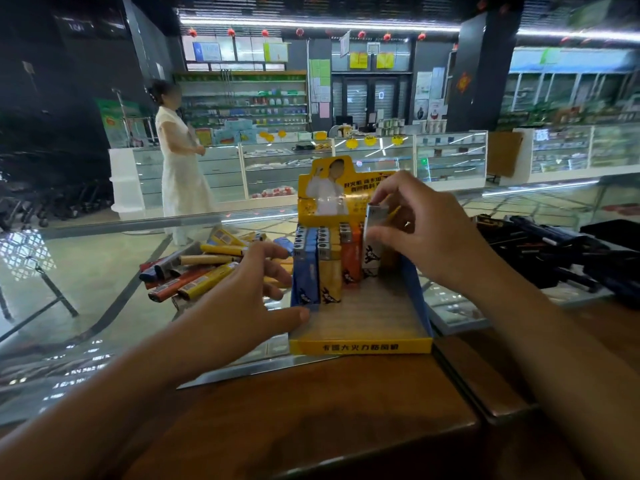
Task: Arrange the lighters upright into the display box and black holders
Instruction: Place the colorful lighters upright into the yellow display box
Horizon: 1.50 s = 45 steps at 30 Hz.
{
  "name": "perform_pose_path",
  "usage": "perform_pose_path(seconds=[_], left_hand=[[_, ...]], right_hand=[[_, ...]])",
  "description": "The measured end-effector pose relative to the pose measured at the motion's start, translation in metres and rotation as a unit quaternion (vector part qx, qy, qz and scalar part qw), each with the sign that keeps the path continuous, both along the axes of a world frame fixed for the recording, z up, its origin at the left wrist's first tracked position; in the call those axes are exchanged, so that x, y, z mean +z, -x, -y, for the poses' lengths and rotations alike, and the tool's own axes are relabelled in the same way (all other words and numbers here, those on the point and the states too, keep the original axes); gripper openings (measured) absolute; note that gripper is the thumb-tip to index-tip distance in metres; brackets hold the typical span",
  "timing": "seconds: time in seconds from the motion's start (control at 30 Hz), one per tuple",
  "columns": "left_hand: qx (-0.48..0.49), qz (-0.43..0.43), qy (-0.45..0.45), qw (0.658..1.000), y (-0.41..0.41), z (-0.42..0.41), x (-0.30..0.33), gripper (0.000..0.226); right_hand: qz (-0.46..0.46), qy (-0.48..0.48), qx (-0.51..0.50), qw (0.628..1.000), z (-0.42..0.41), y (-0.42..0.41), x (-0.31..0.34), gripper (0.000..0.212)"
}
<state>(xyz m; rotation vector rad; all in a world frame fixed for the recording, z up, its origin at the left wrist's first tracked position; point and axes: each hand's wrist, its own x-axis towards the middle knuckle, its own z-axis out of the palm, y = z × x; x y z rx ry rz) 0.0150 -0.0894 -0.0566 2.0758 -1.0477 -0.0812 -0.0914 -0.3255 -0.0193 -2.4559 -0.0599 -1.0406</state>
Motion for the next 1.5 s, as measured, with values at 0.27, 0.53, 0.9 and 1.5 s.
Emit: perform_pose_path(seconds=[0.27,0.53,0.9,1.5], left_hand=[[-0.012,-0.039,0.022,0.999,0.001,0.0,0.001,0.061],[-0.001,-0.021,0.017,1.0,0.004,0.0,0.002,0.061],[0.015,0.099,-0.031,0.994,0.001,0.0,0.002,0.06],[0.125,0.136,-0.044,0.982,-0.04,-0.026,0.011,0.052]], right_hand=[[-0.025,0.069,-0.007,0.997,0.0,-0.002,-0.003,0.033],[-0.024,0.126,-0.022,0.992,0.0,-0.005,-0.005,0.034],[-0.063,0.162,-0.037,0.984,0.004,-0.007,-0.008,0.028],[-0.001,0.112,-0.084,0.99,-0.02,-0.01,-0.004,0.01]])
